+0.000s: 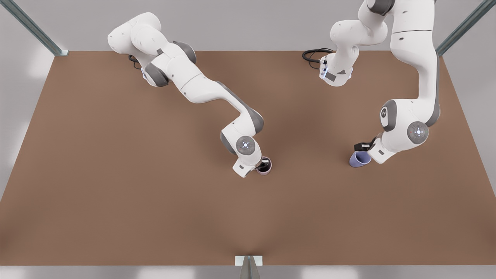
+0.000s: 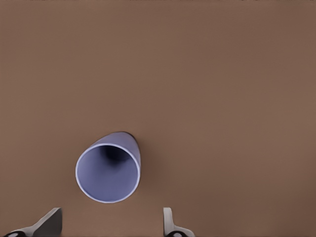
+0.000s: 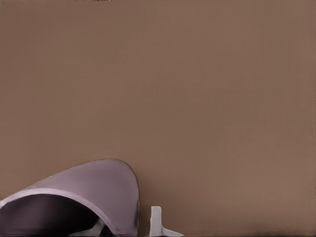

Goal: Stack the cups, with the pink cup at the bottom and the purple cup at the top

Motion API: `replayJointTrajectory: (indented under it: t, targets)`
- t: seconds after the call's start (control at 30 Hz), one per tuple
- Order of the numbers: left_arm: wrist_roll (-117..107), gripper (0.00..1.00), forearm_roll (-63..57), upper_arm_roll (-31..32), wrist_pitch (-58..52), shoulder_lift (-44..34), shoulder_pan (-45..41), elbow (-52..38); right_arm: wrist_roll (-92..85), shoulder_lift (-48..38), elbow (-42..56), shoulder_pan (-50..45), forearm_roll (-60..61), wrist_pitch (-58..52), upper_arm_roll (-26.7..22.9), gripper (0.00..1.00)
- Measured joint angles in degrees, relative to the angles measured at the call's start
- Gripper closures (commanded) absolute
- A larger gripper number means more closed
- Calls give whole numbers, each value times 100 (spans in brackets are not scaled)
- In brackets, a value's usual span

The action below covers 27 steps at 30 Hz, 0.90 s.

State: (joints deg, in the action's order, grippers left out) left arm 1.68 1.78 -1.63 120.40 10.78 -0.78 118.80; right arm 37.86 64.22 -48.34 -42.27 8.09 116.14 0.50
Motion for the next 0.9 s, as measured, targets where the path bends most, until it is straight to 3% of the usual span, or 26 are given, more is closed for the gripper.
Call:
replayJointTrajectory:
  t: [0.07, 0.47, 0.67, 0.77, 0.8, 0.9]
  targets:
    - [13, 0, 13, 9, 401, 38, -1, 198, 330, -13, 4, -3, -28, -4, -4, 27]
    - [74, 0, 123, 84, 1917, 195, -10, 633, 1566, -282, -141, -9, 36, -31, -17, 25]
    - [94, 0, 130, 111, 2110, 280, -29, 729, 1872, -1543, -1392, 15, 77, 15, -137, 24]
    - [102, 0, 131, 126, 2155, 365, -37, 817, 1866, -2588, -2006, 124, 360, 6, -619, 12]
    - [105, 0, 131, 127, 2166, 407, -37, 833, 1801, -3139, -2491, 391, 398, -22, -710, 0]
    - [112, 0, 132, 128, 2192, 537, -37, 847, 1345, -4582, -3260, 2165, 339, -640, -608, 0]
